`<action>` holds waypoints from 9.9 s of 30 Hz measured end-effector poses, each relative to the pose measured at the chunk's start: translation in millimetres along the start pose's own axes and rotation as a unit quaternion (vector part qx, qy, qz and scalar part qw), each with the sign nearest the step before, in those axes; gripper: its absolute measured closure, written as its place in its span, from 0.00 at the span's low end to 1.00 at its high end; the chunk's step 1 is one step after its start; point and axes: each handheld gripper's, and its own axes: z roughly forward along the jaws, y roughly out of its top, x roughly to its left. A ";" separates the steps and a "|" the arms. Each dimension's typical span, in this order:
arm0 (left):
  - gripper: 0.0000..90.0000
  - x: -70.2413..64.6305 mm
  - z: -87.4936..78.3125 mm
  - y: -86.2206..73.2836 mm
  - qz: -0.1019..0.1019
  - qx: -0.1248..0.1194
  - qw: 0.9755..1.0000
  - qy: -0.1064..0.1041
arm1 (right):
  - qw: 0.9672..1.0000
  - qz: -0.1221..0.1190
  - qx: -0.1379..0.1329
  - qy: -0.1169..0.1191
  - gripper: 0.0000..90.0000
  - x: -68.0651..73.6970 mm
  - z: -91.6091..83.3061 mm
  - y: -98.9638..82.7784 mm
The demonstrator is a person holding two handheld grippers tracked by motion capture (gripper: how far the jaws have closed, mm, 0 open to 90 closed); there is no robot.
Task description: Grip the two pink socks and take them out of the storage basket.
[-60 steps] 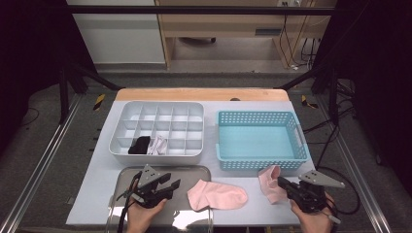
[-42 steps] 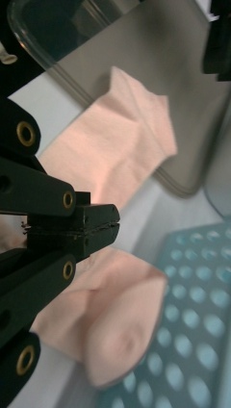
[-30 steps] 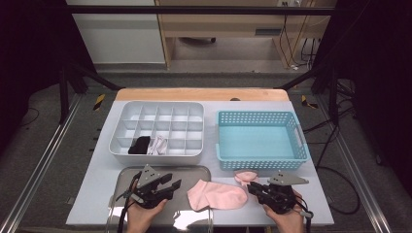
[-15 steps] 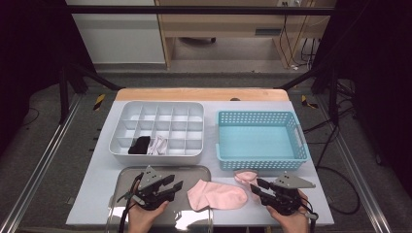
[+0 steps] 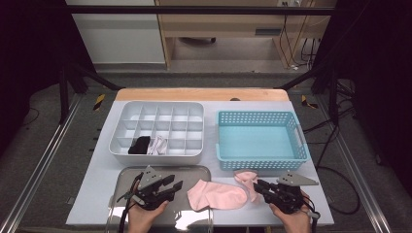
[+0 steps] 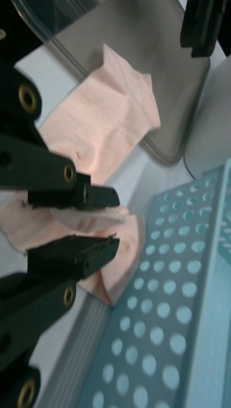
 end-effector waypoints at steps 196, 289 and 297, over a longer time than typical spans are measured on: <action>0.95 -35.5 52.3 11.2 -0.044 0.013 0.993 -0.108 | 0.995 -0.077 0.030 0.051 0.97 46.5 47.3 -2.8; 0.94 -16.9 67.5 12.3 -0.010 0.057 0.998 -0.023 | 0.996 0.027 0.079 -0.035 0.85 -7.7 57.5 2.9; 0.95 -14.9 64.9 13.4 -0.017 0.058 0.998 -0.033 | 0.996 0.026 0.077 -0.039 1.00 -7.0 50.8 7.3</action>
